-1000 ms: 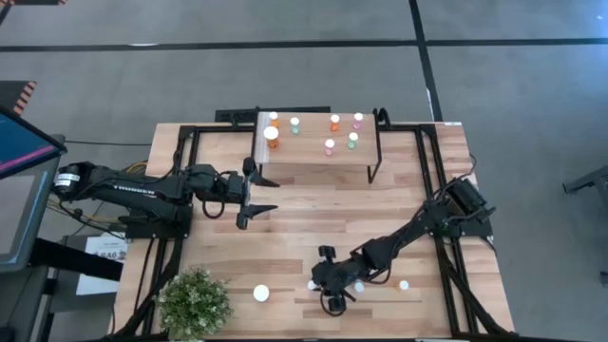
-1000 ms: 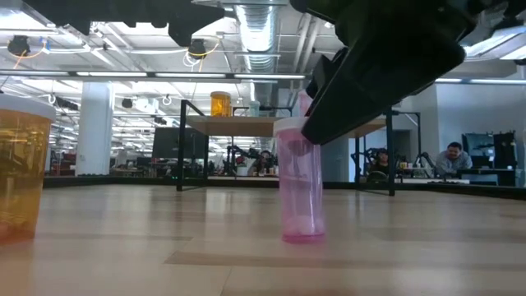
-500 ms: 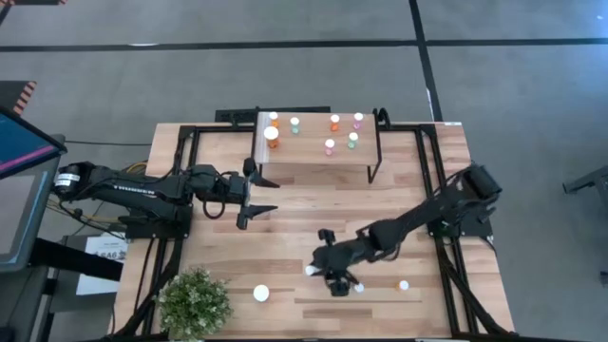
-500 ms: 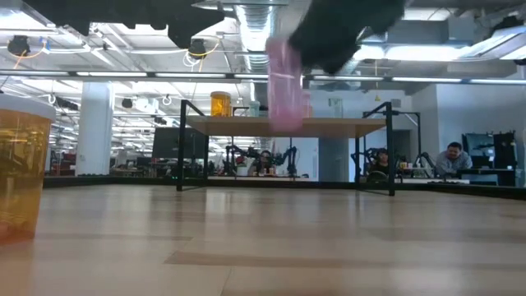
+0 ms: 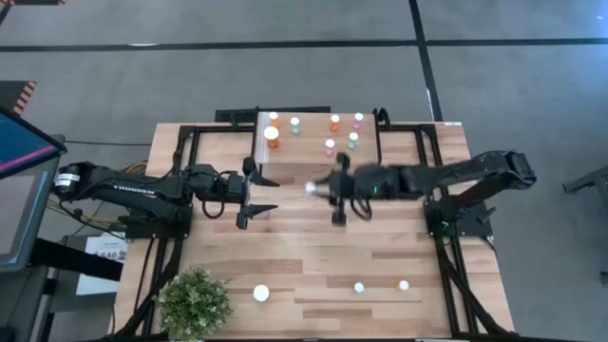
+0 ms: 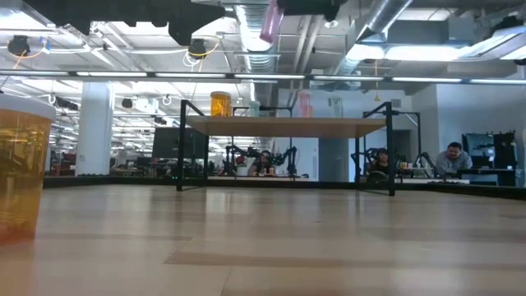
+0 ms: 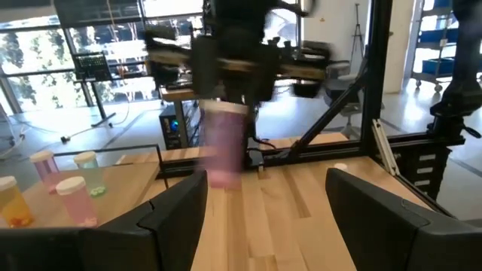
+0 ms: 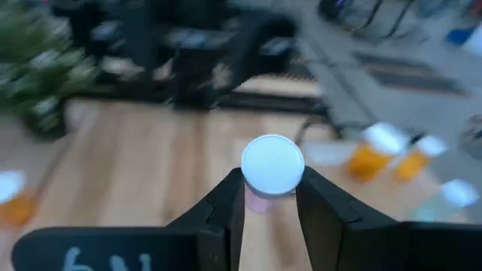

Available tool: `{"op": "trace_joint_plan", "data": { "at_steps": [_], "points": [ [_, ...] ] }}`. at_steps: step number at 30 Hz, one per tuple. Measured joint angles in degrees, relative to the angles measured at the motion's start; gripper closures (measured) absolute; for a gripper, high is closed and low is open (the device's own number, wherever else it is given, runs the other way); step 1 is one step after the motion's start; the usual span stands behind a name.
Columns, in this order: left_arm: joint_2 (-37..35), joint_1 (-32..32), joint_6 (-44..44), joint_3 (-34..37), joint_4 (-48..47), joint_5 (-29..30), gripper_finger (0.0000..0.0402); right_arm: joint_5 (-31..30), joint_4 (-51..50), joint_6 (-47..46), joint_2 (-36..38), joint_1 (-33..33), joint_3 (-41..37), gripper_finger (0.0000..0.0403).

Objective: Pick and place medicine bottles onto shelf by color
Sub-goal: Put the pink small pill bottle on the shelf

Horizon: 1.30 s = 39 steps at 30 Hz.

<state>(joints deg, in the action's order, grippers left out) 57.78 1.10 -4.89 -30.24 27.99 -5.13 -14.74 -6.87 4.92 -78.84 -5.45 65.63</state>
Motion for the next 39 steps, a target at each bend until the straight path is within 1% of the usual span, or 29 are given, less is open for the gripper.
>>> {"op": "trace_joint_plan", "data": {
  "at_steps": [2,5,10,16,20,24,26,28,31,34,36,39],
  "points": [
    [0.00,0.00,0.00,0.00,0.00,0.01,0.0141,1.04,2.31,2.56,0.47,3.88,0.00,0.0282],
    [-0.01,0.00,0.00,0.00,0.03,0.02,0.0141,2.99,3.04,3.71,0.99,10.13,0.03,0.0281],
    [0.00,-0.02,-0.04,0.00,0.00,0.24,0.0141,8.32,2.93,0.77,0.80,20.21,0.67,0.0281],
    [0.00,0.00,-1.15,0.00,0.15,2.59,0.0141,9.43,3.04,0.95,0.80,26.07,0.74,0.0281],
    [0.00,0.00,-1.19,0.00,0.24,2.92,0.0141,9.46,3.05,1.45,0.80,27.97,0.74,0.0276],
    [0.00,-0.02,-1.99,0.00,2.02,4.73,0.0141,9.67,3.62,1.56,0.76,28.38,0.74,0.0257],
    [0.00,0.00,-1.98,0.00,2.57,4.99,0.0141,9.66,4.01,1.56,-0.64,28.47,1.51,0.0248],
    [0.00,0.00,-1.97,0.00,2.63,4.98,0.0141,9.68,1.63,1.55,-2.14,28.79,2.72,0.0242],
    [0.00,0.00,-1.99,0.00,2.67,4.98,0.0141,9.70,0.64,1.65,-5.29,29.39,6.87,0.0239],
    [0.00,0.00,-1.99,0.00,2.67,4.98,0.0141,10.08,-4.31,1.64,-8.69,30.52,10.66,0.0242],
    [0.00,0.00,-1.99,0.00,2.67,4.96,0.0141,10.17,-5.57,1.58,-11.13,30.79,12.79,0.0246],
    [0.00,0.00,-2.11,0.00,2.52,4.96,0.0141,10.33,-7.65,1.61,-12.87,31.65,15.32,0.0252]
  ]
}}
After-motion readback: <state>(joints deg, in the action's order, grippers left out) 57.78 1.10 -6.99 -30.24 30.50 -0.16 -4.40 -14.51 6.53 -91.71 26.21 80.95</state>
